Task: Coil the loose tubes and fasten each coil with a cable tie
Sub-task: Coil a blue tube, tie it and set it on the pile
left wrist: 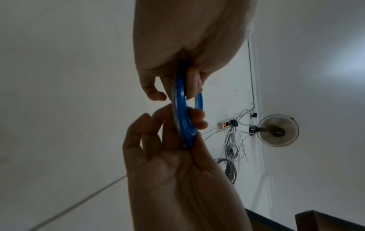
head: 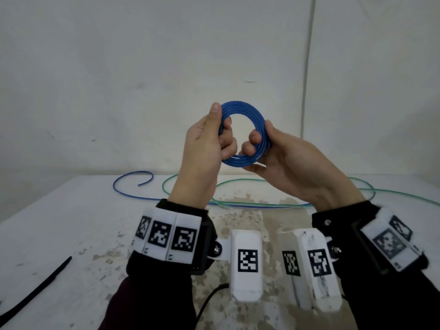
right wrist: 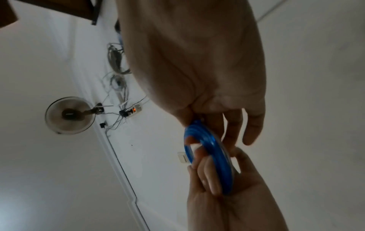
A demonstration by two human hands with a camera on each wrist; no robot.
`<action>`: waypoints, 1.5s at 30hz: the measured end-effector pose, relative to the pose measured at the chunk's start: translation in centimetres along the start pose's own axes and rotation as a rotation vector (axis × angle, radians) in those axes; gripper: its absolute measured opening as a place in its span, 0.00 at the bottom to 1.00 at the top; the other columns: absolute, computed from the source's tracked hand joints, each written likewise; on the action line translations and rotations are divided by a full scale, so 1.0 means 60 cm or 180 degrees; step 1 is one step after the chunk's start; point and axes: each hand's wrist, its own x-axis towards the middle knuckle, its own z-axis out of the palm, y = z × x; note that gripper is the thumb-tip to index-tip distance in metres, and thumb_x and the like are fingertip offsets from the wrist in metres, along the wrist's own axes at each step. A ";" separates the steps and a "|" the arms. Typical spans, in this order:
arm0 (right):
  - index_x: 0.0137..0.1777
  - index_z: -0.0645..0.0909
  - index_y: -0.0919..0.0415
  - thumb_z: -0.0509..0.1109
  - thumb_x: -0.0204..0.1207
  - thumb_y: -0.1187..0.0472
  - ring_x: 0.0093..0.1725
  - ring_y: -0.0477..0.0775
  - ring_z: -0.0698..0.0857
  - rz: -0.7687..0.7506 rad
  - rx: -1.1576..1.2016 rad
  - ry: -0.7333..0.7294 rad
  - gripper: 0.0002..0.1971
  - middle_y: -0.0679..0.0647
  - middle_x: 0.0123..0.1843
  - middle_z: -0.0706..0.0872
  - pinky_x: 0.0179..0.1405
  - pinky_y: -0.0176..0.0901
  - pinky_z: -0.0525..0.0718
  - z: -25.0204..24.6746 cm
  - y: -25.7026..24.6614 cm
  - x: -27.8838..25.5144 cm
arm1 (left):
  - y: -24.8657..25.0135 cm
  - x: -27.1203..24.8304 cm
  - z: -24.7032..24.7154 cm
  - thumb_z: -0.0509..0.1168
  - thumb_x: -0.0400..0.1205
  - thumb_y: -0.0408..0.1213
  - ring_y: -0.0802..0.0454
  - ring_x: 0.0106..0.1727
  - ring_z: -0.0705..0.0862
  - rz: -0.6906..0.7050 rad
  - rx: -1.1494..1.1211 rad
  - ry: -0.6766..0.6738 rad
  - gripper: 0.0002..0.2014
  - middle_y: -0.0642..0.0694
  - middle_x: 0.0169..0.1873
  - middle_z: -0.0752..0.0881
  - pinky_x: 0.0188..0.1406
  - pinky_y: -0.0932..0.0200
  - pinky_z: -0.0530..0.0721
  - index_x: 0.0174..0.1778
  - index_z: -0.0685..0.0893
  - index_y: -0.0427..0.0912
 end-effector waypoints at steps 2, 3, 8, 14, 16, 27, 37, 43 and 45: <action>0.35 0.70 0.60 0.48 0.88 0.51 0.36 0.55 0.72 -0.0040 0.0366 0.0249 0.21 0.50 0.25 0.72 0.45 0.42 0.74 0.005 0.003 0.006 | 0.000 -0.006 0.003 0.49 0.89 0.43 0.54 0.20 0.67 -0.0136 -0.0031 -0.0119 0.20 0.52 0.18 0.65 0.24 0.67 0.71 0.34 0.71 0.39; 0.34 0.69 0.60 0.48 0.88 0.52 0.35 0.55 0.69 -0.0056 0.0376 0.0365 0.22 0.50 0.23 0.69 0.43 0.42 0.73 0.007 0.003 0.007 | 0.000 -0.010 0.002 0.50 0.89 0.43 0.52 0.22 0.72 -0.0252 -0.0009 -0.0224 0.20 0.50 0.18 0.68 0.28 0.65 0.76 0.33 0.72 0.39; 0.35 0.68 0.60 0.49 0.88 0.53 0.26 0.49 0.65 0.0060 -0.0155 0.0438 0.20 0.44 0.18 0.65 0.30 0.36 0.75 0.020 0.005 -0.002 | 0.029 -0.041 -0.050 0.55 0.87 0.47 0.49 0.41 0.85 -0.0819 0.1229 -0.0405 0.20 0.47 0.36 0.87 0.48 0.55 0.82 0.39 0.84 0.39; 0.33 0.69 0.60 0.49 0.88 0.53 0.23 0.50 0.65 0.1081 -0.0044 -0.0258 0.22 0.47 0.20 0.60 0.34 0.40 0.72 0.095 0.088 -0.011 | 0.090 -0.100 -0.190 0.56 0.86 0.51 0.48 0.38 0.87 -0.1613 0.3595 -0.0324 0.21 0.43 0.39 0.89 0.33 0.64 0.78 0.43 0.86 0.38; 0.35 0.70 0.61 0.47 0.88 0.54 0.24 0.51 0.64 0.1312 -0.0180 -0.0397 0.22 0.48 0.20 0.60 0.33 0.42 0.72 0.133 0.125 -0.013 | 0.105 -0.122 -0.251 0.59 0.85 0.46 0.46 0.39 0.86 -0.1971 0.4432 -0.0472 0.18 0.40 0.42 0.89 0.33 0.63 0.79 0.44 0.86 0.35; 0.36 0.72 0.64 0.49 0.86 0.59 0.25 0.53 0.64 0.1800 -0.0439 -0.0841 0.18 0.50 0.19 0.61 0.36 0.44 0.72 0.296 0.214 -0.019 | 0.096 -0.226 -0.440 0.66 0.79 0.33 0.41 0.48 0.84 -0.3055 0.6613 -0.0605 0.15 0.43 0.38 0.83 0.54 0.49 0.76 0.28 0.71 0.41; 0.37 0.72 0.64 0.49 0.86 0.59 0.26 0.52 0.65 0.1848 -0.0458 -0.0941 0.18 0.50 0.20 0.61 0.36 0.44 0.73 0.306 0.223 -0.015 | 0.081 -0.204 -0.451 0.75 0.73 0.39 0.45 0.45 0.78 -0.3049 0.6517 -0.0318 0.13 0.49 0.35 0.81 0.64 0.45 0.67 0.31 0.76 0.44; 0.37 0.72 0.64 0.49 0.86 0.58 0.26 0.52 0.65 0.1859 -0.0480 -0.0988 0.19 0.49 0.20 0.61 0.36 0.43 0.73 0.296 0.218 -0.015 | 0.096 -0.184 -0.448 0.74 0.75 0.42 0.45 0.54 0.82 -0.2732 0.6530 -0.0196 0.08 0.48 0.44 0.87 0.65 0.45 0.66 0.44 0.86 0.43; 0.38 0.72 0.64 0.49 0.86 0.57 0.26 0.51 0.65 0.1788 -0.0479 -0.1039 0.19 0.49 0.21 0.61 0.37 0.43 0.73 0.289 0.208 -0.013 | 0.108 -0.175 -0.443 0.73 0.76 0.44 0.45 0.56 0.82 -0.2368 0.6547 0.0059 0.09 0.47 0.48 0.88 0.64 0.47 0.67 0.48 0.89 0.45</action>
